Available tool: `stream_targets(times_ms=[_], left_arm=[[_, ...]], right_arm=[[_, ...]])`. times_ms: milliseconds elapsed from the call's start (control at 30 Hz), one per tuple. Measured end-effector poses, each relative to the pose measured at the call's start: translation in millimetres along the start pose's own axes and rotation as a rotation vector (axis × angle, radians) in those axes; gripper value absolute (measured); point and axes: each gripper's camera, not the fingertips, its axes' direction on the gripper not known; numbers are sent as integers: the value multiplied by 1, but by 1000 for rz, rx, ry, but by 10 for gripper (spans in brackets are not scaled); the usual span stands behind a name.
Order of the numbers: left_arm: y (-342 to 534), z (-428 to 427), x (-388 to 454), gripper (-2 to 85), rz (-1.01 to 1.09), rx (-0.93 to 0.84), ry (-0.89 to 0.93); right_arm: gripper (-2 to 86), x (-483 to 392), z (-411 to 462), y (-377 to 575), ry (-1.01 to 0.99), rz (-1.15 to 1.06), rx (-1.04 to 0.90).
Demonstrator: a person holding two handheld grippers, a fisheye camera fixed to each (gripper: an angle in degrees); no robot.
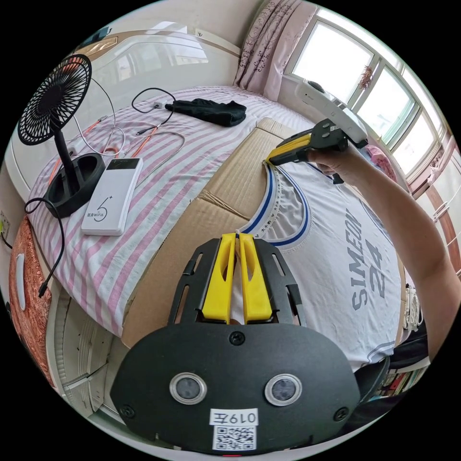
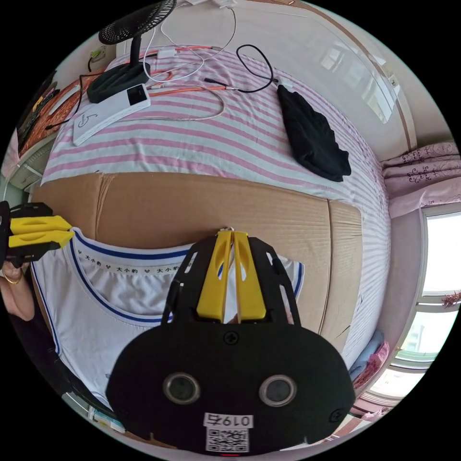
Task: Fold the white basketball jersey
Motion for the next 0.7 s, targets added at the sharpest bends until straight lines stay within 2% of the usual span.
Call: stream_targets(times_ms=[167, 433, 533, 700], left_arm=[[2, -1, -4, 13, 0, 1, -1], [6, -4, -12, 13, -3, 4, 5], [7, -5, -14, 14, 1, 5, -4], [12, -9, -26, 13, -12, 14, 41]], right_arm=[[1, 14, -7, 7, -78, 26, -16], [57, 12, -24, 28, -72, -20, -14], [56, 11, -29, 36, -39, -19, -17], [53, 19, -44, 56, -109, 11, 18]])
